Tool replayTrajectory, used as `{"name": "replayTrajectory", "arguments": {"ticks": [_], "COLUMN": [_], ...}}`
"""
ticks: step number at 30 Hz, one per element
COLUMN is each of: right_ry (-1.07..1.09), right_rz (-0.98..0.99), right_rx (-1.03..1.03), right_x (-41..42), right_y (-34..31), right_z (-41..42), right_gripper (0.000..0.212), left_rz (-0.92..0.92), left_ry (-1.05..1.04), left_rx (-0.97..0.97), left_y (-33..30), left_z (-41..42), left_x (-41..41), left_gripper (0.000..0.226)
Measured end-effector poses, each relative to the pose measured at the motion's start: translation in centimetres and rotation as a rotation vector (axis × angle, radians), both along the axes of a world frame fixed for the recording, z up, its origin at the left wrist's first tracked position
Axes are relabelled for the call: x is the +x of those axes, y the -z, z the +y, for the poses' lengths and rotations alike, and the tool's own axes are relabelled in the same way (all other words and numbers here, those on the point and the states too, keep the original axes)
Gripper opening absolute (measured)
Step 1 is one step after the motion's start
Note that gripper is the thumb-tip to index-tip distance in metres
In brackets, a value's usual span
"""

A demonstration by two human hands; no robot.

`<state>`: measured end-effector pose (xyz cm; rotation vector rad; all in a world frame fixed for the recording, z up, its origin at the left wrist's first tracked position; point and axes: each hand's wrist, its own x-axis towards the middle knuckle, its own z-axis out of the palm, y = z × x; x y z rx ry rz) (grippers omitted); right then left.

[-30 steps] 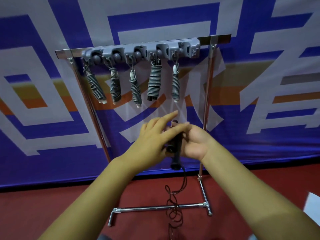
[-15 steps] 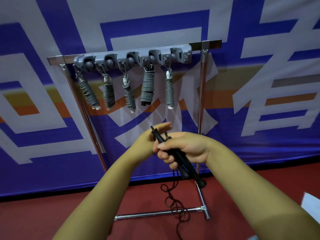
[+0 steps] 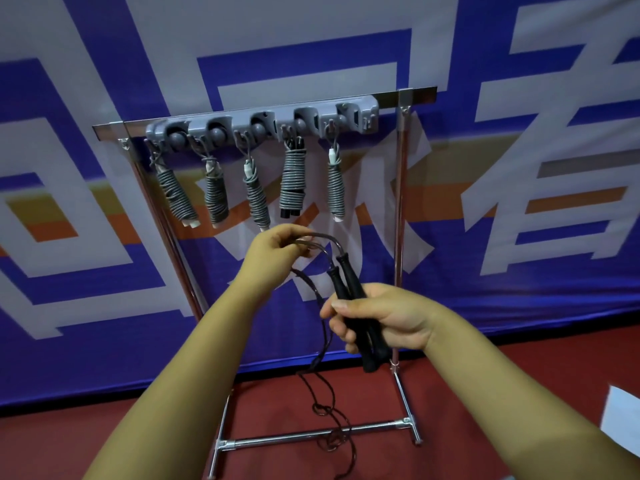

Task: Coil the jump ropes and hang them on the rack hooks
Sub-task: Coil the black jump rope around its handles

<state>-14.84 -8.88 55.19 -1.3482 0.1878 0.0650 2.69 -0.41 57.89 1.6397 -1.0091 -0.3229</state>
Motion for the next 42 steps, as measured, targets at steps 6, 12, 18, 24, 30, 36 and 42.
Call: {"name": "replayTrajectory", "arguments": {"ticks": [6,12,18,24,30,36,42], "right_ry": [0.021,0.015,0.080,0.398,0.627,0.712,0.702], "right_rz": [-0.086,-0.043,-0.078,-0.245,-0.308,-0.319,-0.453], "right_rx": [0.031,0.025,0.055,0.209,0.266,0.395,0.415], "right_x": [0.5,0.3,0.5,0.4,2.0,3.5,2.9], "right_y": [-1.6,-1.3,-1.5,-3.5,-3.7,-3.0,-3.2], "right_z": [0.3,0.3,0.5,-0.6,-0.1,0.3,-0.1], "right_gripper": [0.013,0.019,0.018,0.014,0.023,0.027,0.021], "left_rz": [-0.111,0.065,0.040,0.288,0.329,0.393,0.298], "left_ry": [0.221,0.291,0.311,0.318,0.335,0.236,0.222], "left_rx": [0.082,-0.012,0.034,-0.001,-0.016,-0.061,-0.028], "left_y": [-0.2,-1.4,-1.7,0.6,2.7,4.6,4.4], "left_z": [0.5,1.0,0.5,0.9,0.8,1.0,1.5], "left_x": [-2.3,-2.9,-3.2,-2.5,-4.9,-6.9,-6.9], "left_gripper": [0.033,0.039,0.039,0.024,0.021,0.015,0.022]}}
